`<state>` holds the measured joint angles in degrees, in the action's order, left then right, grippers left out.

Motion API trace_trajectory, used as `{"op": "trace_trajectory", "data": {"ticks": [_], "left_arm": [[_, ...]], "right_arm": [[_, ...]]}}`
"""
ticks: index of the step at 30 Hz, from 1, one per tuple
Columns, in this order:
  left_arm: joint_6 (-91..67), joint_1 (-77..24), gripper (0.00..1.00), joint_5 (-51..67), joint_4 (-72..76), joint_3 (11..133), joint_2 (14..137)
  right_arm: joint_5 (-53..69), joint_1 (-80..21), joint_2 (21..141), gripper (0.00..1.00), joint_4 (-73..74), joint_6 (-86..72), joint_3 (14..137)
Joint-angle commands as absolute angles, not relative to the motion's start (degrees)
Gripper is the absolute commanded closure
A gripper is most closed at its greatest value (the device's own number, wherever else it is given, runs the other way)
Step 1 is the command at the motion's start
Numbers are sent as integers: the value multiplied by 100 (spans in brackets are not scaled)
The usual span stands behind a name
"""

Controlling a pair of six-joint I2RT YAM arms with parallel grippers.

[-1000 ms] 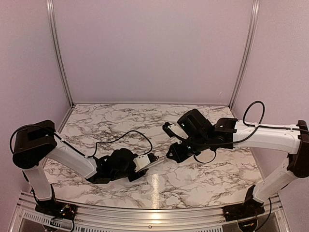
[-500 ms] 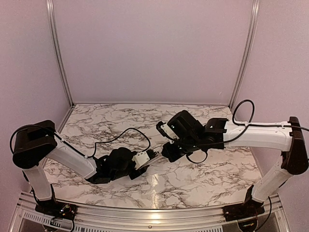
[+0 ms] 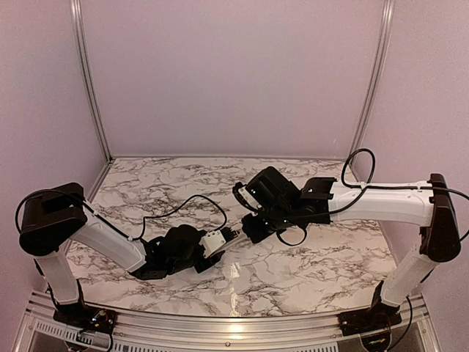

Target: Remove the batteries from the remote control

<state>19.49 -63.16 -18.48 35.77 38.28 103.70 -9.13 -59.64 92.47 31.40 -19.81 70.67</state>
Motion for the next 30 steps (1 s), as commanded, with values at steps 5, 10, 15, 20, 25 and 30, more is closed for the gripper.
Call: {"op": "trace_trajectory", "data": {"ticks": [5, 10, 15, 20, 25, 30], "left_arm": [[1990, -6346, 100, -1907, 3778, 3869, 10454], [1988, -6346, 100, -1914, 3767, 3867, 10446], [2005, -6346, 100, -1947, 3729, 3897, 10483], [2014, -6346, 100, -1981, 3696, 3928, 10519], [2036, -6346, 100, -2029, 3666, 3950, 10555], [2038, -6350, 100, -2039, 3665, 3968, 10564]], "right_arm": [[-1101, -6016, 9346, 100, 3274, -1974, 7248], [-1215, -6020, 9366, 100, 3350, -2001, 7257], [-1258, -6054, 9347, 100, 3398, -2049, 7276], [-1268, -6082, 9304, 100, 3410, -2089, 7306], [-1291, -6104, 9255, 100, 3438, -2111, 7350], [-1193, -6135, 9248, 100, 3413, -2127, 7374]]}}
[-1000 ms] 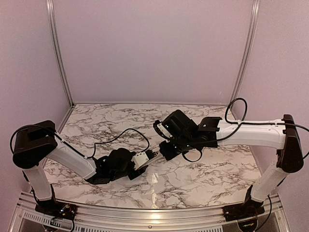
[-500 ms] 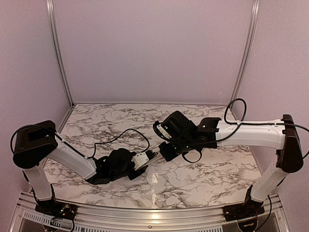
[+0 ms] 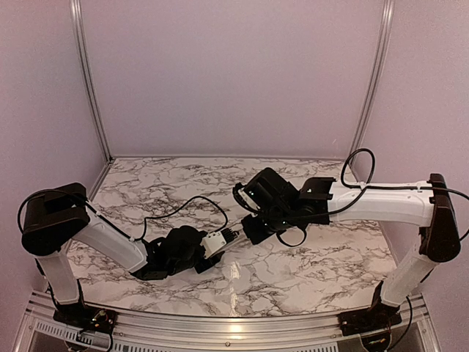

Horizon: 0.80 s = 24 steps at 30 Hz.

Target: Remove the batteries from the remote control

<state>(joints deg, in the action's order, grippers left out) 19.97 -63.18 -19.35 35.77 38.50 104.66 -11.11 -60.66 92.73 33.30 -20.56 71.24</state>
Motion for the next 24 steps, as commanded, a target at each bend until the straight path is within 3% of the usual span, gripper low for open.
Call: {"op": "trace_trajectory", "data": {"ticks": [1, 24], "left_arm": [[2037, -6352, 100, -2039, 3665, 3970, 10560], [2066, -6407, 100, -2110, 3681, 3964, 10564]], "right_arm": [[-1156, -6139, 9273, 100, 3415, -2146, 7374], [-1239, -6144, 9639, 100, 3349, -2123, 7389]]}}
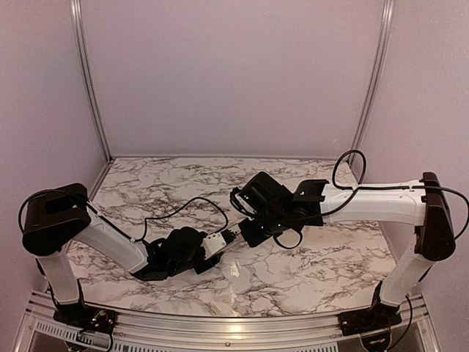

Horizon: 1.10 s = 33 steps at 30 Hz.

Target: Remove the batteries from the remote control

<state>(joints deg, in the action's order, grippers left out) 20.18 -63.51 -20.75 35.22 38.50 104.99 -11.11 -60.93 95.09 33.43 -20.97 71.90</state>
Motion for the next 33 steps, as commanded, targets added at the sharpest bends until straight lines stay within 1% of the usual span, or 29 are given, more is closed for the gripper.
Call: {"op": "trace_trajectory", "data": {"ticks": [1, 12, 23, 27, 33], "left_arm": [[2068, -6412, 100, -2097, 3693, 3949, 10560], [2131, -6434, 100, -1902, 4112, 3670, 10405], [2187, -6451, 100, -1538, 4560, 3250, 10048], [2187, -6459, 100, -1548, 4570, 3253, 10051], [2150, -6459, 100, -1855, 4356, 3466, 10221]], "right_arm": [[-1224, -6144, 9647, 100, 3337, -2110, 7386], [-567, -6072, 9272, 100, 2843, -1984, 7049], [332, -5718, 8837, 100, 2503, -1955, 6508], [274, -5713, 8826, 100, 2532, -1972, 6459], [-544, -5900, 8994, 100, 2926, -2045, 6718]]}}
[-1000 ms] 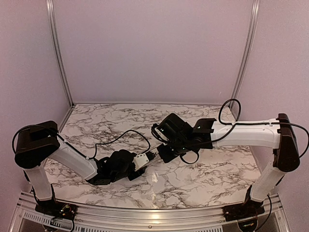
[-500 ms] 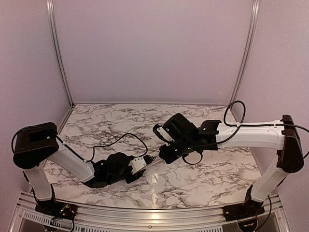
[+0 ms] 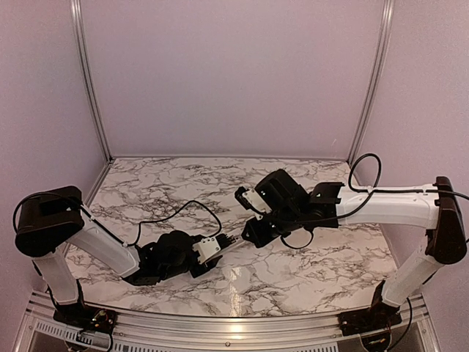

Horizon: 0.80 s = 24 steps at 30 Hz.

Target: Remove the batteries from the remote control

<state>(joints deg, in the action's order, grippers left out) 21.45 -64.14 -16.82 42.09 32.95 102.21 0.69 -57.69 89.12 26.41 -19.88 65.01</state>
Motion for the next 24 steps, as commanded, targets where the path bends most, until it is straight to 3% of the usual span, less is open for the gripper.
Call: {"op": "trace_trajectory", "data": {"ticks": [1, 9, 24], "left_arm": [[2146, -6460, 100, -1907, 4333, 3498, 10268], [2129, -6469, 100, -2061, 4173, 3649, 10400], [2097, -6469, 100, -2225, 3975, 3841, 10574]], "right_arm": [[-660, -5973, 9026, 100, 3006, -2068, 6802], [-1267, -6212, 9167, 100, 3379, -2238, 7178], [-1277, -6245, 9175, 100, 3340, -2305, 7154]]}}
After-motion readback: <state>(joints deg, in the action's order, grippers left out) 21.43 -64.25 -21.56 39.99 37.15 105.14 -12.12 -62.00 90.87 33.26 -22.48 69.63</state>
